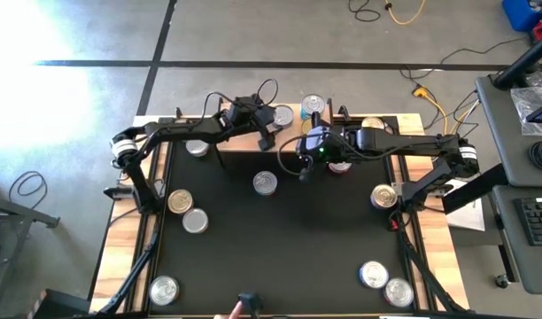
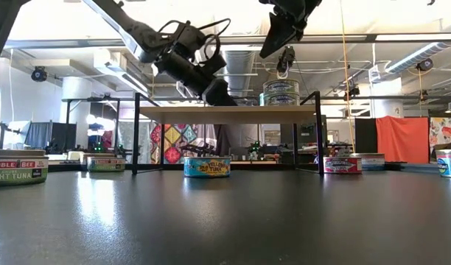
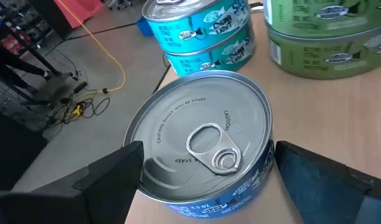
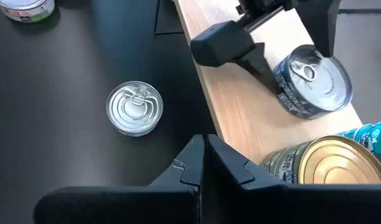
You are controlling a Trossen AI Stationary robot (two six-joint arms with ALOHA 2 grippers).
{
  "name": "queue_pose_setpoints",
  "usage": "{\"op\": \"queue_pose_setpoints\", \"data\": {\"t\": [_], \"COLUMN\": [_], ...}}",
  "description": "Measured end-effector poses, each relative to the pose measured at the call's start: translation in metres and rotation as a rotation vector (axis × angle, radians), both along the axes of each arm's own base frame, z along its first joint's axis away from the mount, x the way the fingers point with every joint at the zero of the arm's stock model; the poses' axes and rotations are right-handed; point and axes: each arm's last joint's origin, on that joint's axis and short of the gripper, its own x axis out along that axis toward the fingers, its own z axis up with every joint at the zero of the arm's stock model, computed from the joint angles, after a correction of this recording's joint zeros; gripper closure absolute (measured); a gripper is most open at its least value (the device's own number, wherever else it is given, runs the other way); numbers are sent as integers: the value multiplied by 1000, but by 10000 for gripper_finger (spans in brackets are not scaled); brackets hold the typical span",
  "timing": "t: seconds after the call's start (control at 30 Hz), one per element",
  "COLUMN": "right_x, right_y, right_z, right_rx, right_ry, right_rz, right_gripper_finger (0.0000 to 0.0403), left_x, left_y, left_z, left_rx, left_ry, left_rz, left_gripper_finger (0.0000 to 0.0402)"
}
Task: Stack canned seafood by type on shelf
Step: Put the top dark blue tuna can on the shelf
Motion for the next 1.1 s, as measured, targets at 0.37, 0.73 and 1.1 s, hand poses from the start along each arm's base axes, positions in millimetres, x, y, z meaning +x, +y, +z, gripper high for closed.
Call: {"op": "queue_pose_setpoints", "data": {"t": [0.37,0.73,1.1], "right_x": [-2,-7,-12], "right_y": [0,2,3], "right_z": [-2,-6,-22], "right_rx": [16,43,55], "right_ry": [22,78,153], "right_rz": [-14,-34,-43], "right_gripper_finger": [390,390,390], "left_x": [-1,-1,-30], "left_y": [8,11,54], "left_z": [7,39,46], "left_rx": [35,54,42], "left_ry": [-88,-113,-53], "left_rz": [12,34,362], "left_gripper_finger": [56,56,56]}}
